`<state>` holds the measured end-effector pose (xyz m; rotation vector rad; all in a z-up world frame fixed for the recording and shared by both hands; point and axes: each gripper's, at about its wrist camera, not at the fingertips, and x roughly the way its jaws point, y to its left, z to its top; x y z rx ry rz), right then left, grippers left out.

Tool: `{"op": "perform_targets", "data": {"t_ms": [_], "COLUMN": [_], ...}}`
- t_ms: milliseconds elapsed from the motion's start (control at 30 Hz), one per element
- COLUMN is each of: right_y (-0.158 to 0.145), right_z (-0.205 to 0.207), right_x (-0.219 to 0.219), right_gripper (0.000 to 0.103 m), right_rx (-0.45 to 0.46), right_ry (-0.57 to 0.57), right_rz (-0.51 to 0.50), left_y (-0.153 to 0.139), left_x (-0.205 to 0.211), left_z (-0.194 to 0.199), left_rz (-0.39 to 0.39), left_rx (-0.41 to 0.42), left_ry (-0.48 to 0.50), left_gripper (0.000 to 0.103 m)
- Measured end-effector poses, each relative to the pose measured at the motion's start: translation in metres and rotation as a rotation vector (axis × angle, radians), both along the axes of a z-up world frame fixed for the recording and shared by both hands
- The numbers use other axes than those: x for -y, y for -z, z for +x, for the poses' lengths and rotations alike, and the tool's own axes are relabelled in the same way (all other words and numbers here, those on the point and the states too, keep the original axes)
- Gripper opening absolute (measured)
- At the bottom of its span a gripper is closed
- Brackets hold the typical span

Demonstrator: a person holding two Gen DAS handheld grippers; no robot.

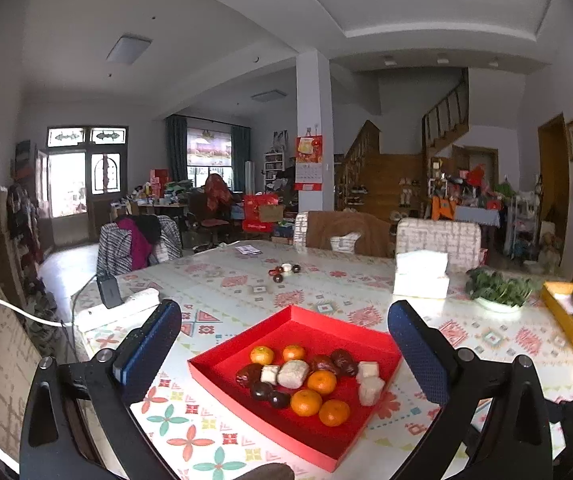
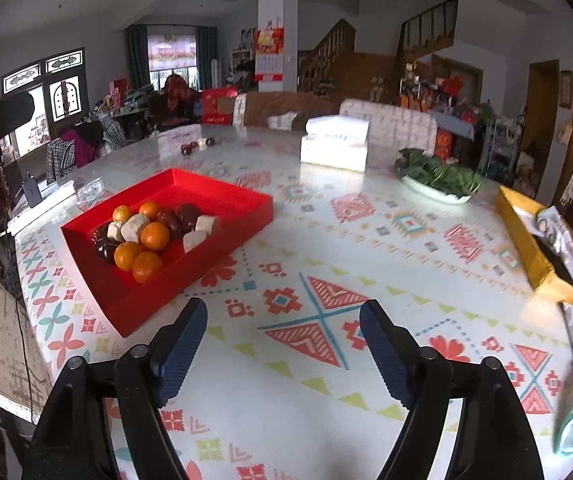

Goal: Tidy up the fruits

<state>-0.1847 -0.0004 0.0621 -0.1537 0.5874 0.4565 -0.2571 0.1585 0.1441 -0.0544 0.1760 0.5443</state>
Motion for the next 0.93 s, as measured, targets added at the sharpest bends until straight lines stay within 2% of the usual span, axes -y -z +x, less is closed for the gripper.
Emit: {"op": "perform_targets", "data": {"t_ms": [133, 267, 400, 667, 800, 933], "right_y": [-0.004, -0.005, -0.008, -0.012, -0.016, -0.021], "right_z": [-0.012, -0.02, -0.026, -0.032, -0.029, -0.017], "right_x": [0.006, 0.01, 0.009, -0.009, -0.008, 0.008], "right_gripper": [0.084, 0.085, 0.086, 0.087, 0.087, 0.088], "right_rx": [0.043, 0.077, 0.103, 0.146, 0.164, 0.158], "right_ry": [0.003, 0.007, -0.008, -0.054, -0.038, 0.014], "right_rz": [-0.012, -0.026, -0.039, -0.09, -0.1, -0.091], "left_y": [0.0, 0.003, 0.004, 0.005, 0.003, 0.001], "left_x": [-0.006, -0.011, -0.013, -0.011, 0.002, 0.021], "left_z": [0.0, 0.0, -0.004, 0.004, 0.023, 0.049], "left_rz": [-0.075, -0.112, -0.091, -0.067, -0.051, -0.081], "left_rx": [-0.032, -0.063, -0.071, -0.093, -0.107, -0.159], "left_ry": [0.043, 0.035, -0.009, -0.023, 0.016, 0.104], "left_gripper": [0.103, 0.103, 0.103, 0.103, 0.103, 0.103]}}
